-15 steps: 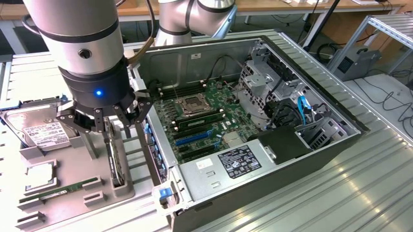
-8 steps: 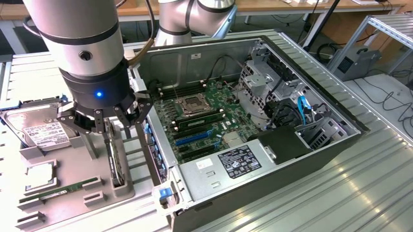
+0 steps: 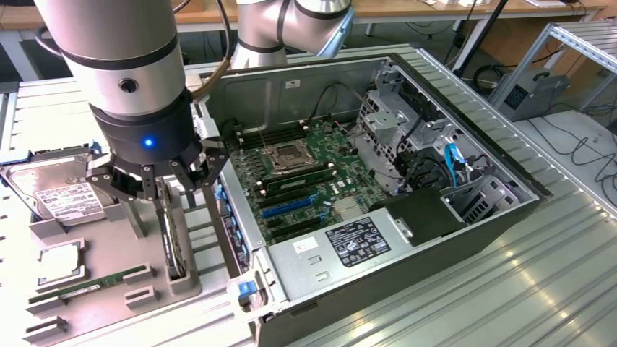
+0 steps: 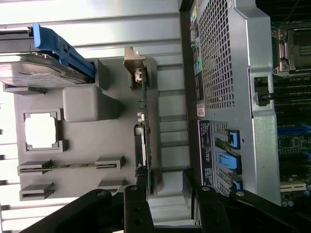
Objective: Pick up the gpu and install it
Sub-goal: 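Pick up the gpu and move the gpu toward the slot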
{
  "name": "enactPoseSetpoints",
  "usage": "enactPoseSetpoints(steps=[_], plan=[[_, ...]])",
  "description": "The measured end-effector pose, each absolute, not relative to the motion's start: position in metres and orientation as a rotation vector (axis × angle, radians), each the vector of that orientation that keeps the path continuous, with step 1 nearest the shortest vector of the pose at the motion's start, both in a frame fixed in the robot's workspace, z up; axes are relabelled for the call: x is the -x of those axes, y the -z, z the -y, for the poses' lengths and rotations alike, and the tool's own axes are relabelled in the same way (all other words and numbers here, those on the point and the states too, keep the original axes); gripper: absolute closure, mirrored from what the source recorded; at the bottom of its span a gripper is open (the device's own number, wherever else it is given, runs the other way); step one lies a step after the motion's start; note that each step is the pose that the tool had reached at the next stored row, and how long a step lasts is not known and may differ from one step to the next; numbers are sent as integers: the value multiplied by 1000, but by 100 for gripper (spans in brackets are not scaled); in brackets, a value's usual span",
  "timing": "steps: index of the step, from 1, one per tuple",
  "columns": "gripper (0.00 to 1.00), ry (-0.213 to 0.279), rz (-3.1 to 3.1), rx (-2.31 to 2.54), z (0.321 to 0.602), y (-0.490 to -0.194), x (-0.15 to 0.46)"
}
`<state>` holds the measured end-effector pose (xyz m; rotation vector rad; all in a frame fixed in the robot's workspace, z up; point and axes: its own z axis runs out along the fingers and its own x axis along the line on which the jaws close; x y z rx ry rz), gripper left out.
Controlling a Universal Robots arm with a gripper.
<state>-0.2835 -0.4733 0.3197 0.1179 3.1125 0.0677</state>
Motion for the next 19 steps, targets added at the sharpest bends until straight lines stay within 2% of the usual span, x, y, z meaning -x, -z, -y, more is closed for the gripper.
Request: enactPoseSetpoints(steps=[19], plan=[[58, -68, -3113, -118, 473, -315, 283]])
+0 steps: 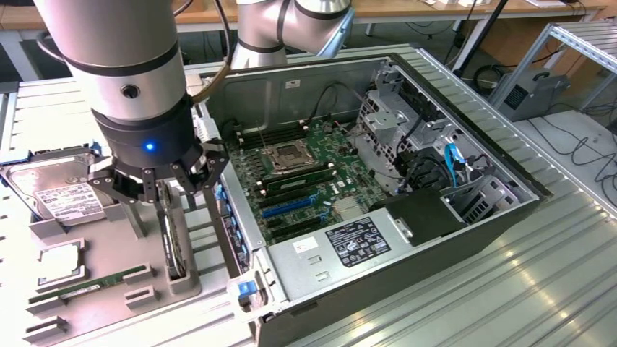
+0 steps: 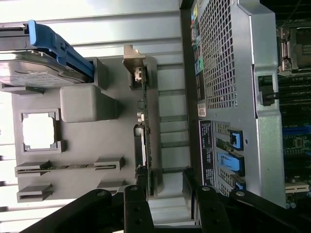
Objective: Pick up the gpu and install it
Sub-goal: 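Pick up the gpu and move the gpu toward the slot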
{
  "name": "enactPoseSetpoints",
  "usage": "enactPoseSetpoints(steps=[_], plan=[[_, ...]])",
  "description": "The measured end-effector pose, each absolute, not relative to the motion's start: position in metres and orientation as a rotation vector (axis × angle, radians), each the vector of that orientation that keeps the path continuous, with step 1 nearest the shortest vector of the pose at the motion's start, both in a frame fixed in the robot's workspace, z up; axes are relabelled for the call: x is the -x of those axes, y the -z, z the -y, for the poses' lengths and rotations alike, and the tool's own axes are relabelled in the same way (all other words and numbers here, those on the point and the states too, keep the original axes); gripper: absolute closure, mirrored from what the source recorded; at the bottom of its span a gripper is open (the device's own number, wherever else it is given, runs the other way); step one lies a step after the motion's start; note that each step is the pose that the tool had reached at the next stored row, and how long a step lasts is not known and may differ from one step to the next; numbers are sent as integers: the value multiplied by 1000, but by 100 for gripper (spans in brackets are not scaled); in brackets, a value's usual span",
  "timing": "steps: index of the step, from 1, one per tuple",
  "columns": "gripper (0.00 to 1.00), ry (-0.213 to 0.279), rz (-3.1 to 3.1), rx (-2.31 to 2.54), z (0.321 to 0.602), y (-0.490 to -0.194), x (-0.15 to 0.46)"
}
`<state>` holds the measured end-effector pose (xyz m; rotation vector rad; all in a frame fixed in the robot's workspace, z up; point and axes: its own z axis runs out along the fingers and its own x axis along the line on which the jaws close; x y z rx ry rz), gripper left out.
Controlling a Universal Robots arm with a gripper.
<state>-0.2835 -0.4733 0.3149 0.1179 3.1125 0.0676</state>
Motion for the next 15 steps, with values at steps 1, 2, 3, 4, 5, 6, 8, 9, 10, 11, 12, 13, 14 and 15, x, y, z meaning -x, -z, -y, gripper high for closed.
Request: enactPoseSetpoints(steps=[1, 2, 3, 4, 5, 6, 8, 9, 10, 11, 12, 13, 14, 15], plan=[[58, -68, -3113, -118, 473, -315, 283], [58, -68, -3113, -118, 473, -314, 283], [58, -68, -3113, -118, 473, -314, 283], [58, -68, -3112, -118, 473, -314, 283], [58, -68, -3113, -118, 473, -313, 284], [58, -68, -3112, -118, 473, -313, 283], [58, -68, -3112, -118, 473, -312, 283], [58, -68, -3113, -118, 473, -312, 283], [58, -68, -3113, -118, 473, -312, 283], [58, -68, -3112, -118, 473, -312, 283], [58, -68, -3112, -118, 473, -311, 283], [58, -68, -3112, -118, 473, -311, 283], [58, -68, -3113, -118, 473, -311, 283], [58, -68, -3113, -118, 473, -311, 283]])
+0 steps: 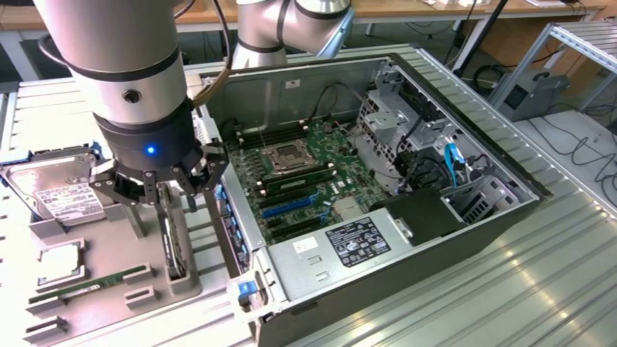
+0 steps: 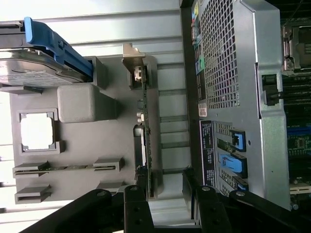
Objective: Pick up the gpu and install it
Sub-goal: 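Pick up the gpu and move the gpu toward the slot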
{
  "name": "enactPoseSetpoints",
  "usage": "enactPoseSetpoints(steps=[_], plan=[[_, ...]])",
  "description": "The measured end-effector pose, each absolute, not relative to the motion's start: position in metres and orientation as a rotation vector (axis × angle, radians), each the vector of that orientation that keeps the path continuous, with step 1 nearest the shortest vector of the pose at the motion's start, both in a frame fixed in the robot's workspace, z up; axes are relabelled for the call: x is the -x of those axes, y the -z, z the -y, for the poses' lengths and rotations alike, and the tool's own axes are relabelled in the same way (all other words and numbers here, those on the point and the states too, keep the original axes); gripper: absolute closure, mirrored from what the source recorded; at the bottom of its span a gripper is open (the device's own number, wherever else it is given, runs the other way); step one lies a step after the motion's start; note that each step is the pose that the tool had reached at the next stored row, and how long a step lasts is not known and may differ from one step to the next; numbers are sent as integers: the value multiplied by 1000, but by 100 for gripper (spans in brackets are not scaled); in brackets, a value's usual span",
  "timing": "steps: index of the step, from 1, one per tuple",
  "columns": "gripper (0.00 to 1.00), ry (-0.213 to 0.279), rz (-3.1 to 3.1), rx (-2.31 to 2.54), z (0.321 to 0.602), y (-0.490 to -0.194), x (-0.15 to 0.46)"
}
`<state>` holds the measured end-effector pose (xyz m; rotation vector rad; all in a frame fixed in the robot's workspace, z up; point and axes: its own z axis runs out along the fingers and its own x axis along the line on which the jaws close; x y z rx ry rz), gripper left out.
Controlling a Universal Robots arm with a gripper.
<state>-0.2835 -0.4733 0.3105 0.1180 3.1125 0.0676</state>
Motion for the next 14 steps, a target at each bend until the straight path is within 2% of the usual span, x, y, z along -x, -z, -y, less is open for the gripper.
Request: enactPoseSetpoints(steps=[14], plan=[[58, -68, -3113, -118, 473, -306, 283]])
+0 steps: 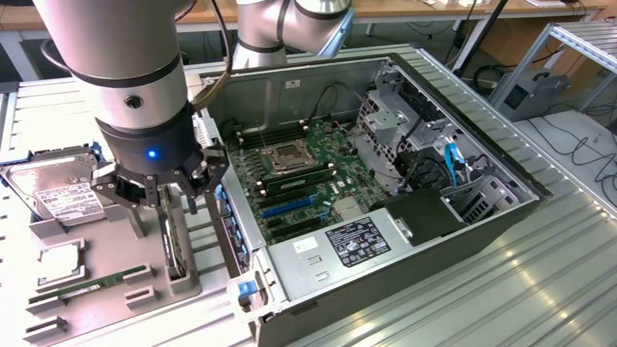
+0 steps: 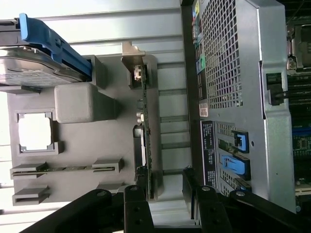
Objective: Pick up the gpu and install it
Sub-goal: 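Pick up the gpu and move the gpu toward the slot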
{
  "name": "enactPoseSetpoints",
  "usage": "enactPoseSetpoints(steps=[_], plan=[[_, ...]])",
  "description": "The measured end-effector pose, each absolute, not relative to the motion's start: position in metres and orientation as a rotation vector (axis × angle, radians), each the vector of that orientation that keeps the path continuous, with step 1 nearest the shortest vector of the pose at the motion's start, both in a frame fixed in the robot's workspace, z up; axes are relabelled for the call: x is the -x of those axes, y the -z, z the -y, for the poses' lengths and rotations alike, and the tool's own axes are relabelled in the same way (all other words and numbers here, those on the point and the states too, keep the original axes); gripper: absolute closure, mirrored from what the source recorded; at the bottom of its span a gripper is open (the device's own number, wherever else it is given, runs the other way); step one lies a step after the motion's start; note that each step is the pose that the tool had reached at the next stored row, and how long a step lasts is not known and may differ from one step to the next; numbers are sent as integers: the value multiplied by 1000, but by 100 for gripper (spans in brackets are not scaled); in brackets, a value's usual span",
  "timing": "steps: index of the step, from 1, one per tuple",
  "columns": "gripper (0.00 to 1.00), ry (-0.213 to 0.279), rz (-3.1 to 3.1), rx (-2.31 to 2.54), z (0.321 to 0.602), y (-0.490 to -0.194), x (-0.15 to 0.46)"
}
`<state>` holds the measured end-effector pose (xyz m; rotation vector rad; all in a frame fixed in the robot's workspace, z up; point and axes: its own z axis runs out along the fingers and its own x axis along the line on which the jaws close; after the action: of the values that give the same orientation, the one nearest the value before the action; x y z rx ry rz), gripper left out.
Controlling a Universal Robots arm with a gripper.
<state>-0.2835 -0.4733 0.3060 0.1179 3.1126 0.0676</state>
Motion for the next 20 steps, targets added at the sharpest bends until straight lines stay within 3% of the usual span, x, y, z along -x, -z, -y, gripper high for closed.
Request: enactPoseSetpoints(steps=[20], plan=[[58, -68, -3113, -118, 473, -301, 283]])
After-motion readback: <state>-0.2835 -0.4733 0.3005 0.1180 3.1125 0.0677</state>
